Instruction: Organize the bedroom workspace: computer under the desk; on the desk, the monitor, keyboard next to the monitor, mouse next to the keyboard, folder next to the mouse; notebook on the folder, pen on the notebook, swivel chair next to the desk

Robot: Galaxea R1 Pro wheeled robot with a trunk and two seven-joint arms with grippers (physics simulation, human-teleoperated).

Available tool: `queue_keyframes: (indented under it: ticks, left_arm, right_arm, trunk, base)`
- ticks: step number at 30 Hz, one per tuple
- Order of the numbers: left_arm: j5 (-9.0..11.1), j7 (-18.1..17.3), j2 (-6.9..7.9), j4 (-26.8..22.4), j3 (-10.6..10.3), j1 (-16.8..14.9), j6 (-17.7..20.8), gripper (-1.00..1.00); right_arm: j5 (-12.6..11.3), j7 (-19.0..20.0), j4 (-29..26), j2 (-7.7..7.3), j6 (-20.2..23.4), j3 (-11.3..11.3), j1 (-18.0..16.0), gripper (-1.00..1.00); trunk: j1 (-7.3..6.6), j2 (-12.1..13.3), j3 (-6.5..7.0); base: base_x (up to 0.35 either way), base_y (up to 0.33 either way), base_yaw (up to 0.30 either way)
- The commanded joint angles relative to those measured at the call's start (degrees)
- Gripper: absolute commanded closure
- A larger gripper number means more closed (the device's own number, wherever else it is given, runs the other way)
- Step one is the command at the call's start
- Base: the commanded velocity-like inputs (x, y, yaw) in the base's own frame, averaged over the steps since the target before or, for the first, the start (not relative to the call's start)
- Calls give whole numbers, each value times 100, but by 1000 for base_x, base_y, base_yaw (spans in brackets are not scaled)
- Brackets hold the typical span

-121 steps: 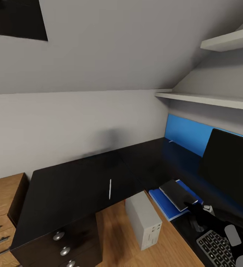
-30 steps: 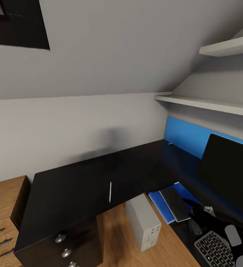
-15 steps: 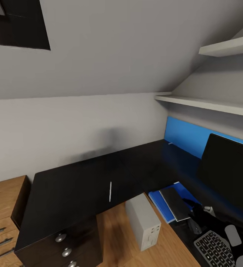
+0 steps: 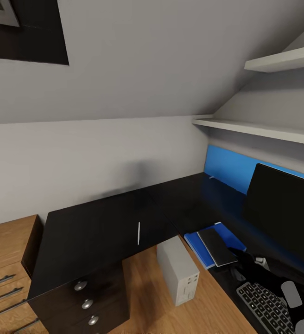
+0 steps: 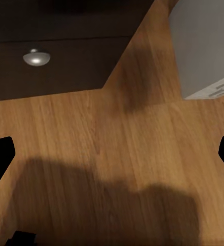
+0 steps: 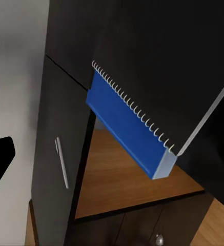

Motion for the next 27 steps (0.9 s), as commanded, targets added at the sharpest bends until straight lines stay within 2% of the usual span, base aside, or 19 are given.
queue_keyframes:
  ticks: [1, 15, 27]
  left_arm:
    - [60, -14, 1, 1, -7, -3, -3, -100]
    - [56, -14, 1, 3, -15, -3, -3, -100]
    - [52, -14, 1, 4, -23, -3, -3, -100]
  right_arm:
    - [2, 16, -1, 2, 35, -24, -6, -100]
    - [-17, 18, -18, 5, 43, -25, -6, -100]
    - [-24, 12, -24, 18, 53, -24, -6, -100]
  trunk:
    - [0, -5, -7]
    - [0, -5, -11]
    - [0, -5, -45]
  base:
    - [-29, 0, 0]
    - [-8, 0, 11]
    - [0, 0, 201]
